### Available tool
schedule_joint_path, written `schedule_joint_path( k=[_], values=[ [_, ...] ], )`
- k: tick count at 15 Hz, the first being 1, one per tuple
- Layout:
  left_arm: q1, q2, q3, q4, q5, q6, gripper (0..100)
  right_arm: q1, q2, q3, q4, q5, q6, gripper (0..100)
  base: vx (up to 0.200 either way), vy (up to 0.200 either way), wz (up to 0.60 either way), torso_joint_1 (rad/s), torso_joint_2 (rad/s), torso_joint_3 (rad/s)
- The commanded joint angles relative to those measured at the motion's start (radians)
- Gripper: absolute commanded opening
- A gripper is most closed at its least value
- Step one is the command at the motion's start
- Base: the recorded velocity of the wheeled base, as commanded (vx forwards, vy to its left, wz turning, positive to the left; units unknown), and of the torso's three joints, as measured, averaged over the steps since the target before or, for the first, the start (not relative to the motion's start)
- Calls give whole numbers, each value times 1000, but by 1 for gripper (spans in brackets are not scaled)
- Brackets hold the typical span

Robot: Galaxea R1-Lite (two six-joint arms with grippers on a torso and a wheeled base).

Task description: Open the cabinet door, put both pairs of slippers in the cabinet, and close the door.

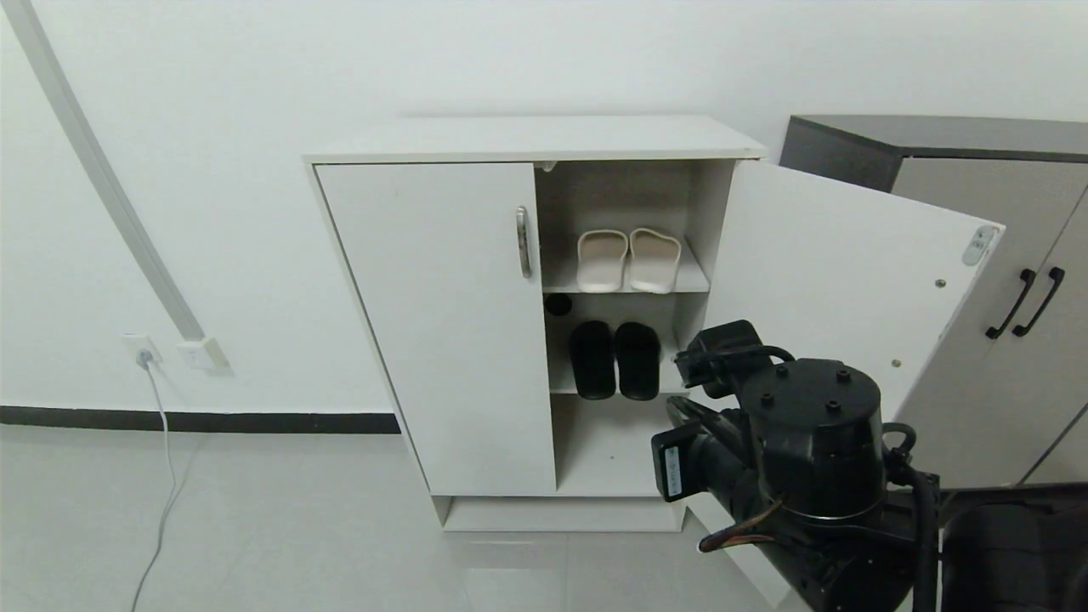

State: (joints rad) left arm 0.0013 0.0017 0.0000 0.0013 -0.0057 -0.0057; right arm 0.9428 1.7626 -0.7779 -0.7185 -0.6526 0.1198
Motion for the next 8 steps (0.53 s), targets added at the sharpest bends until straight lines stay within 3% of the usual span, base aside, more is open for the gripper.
schedule_joint_path(
  k=[1,8],
  values=[
    [0,0,0,0,0,0,0,-1,2,-1,1,2,1,0,0,0,0,76,-466,-364],
    [0,0,0,0,-2,1,0,-12,14,-1,-9,4,0,0,0,0,0,120,-459,-342]
  ],
)
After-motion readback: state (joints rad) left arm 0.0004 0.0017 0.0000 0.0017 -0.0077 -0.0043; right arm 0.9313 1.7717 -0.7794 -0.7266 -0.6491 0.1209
